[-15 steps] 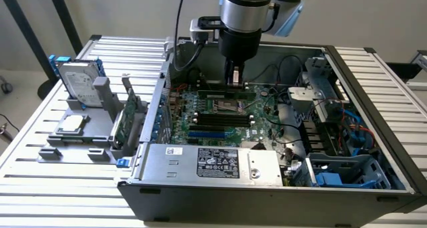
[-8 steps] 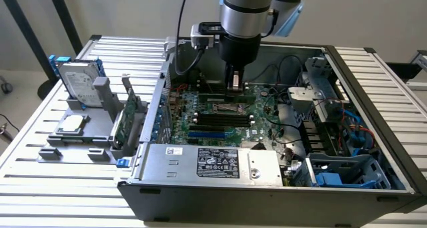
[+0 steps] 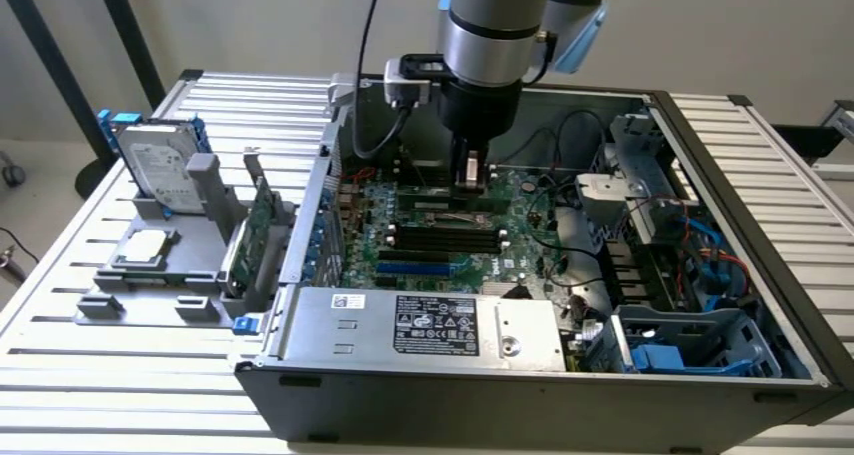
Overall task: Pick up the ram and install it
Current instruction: 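Insert the ram into the slot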
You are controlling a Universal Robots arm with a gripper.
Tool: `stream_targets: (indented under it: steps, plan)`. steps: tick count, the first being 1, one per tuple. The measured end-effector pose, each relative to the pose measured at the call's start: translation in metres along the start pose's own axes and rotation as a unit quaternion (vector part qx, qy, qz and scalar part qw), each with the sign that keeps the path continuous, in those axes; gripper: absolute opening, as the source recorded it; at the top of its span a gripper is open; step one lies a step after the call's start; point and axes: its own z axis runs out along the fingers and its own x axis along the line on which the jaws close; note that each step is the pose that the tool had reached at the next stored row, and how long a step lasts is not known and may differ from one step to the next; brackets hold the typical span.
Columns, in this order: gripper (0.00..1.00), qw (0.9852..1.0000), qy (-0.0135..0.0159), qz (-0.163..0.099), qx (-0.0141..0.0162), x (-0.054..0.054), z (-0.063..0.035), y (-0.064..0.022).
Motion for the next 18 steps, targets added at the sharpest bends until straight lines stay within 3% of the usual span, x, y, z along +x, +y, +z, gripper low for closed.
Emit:
stream_targets:
  steps: [4,13,18]
  plan:
    - [0.14,1.0,0.0001,0.0,-0.0032,0.0,0.0051,-0.0034]
    - [0.14,1.0,0.0,0.0,-0.004,0.014,0.0211,-0.0055]
    - [0.14,1.0,0.0002,0.0,-0.0065,0.014,0.0292,-0.0056]
